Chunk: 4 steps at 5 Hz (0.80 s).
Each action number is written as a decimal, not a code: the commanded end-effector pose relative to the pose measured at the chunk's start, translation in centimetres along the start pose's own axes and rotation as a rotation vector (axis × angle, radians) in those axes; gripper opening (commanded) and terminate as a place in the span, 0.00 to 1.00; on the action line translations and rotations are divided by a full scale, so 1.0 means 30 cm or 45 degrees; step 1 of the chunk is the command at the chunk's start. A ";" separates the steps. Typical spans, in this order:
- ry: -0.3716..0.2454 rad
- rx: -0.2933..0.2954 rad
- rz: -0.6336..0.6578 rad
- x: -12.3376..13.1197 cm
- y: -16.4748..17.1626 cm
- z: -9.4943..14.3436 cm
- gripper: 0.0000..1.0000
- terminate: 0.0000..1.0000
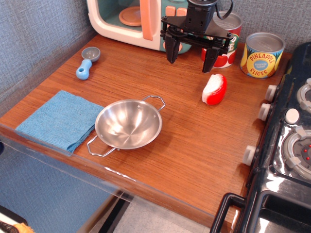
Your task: Place the sushi behind the blue towel
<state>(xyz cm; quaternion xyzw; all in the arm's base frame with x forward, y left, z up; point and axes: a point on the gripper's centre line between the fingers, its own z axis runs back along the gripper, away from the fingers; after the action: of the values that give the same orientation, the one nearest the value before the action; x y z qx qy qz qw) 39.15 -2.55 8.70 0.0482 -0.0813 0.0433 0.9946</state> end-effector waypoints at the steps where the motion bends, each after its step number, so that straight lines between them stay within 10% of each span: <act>1: 0.036 -0.167 -0.105 0.074 -0.084 -0.062 1.00 0.00; 4: 0.157 -0.117 -0.166 0.049 -0.127 -0.247 1.00 0.00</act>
<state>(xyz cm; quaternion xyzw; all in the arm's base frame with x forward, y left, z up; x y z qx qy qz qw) 41.93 -5.19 0.78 0.0044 -0.0098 -0.0173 0.9998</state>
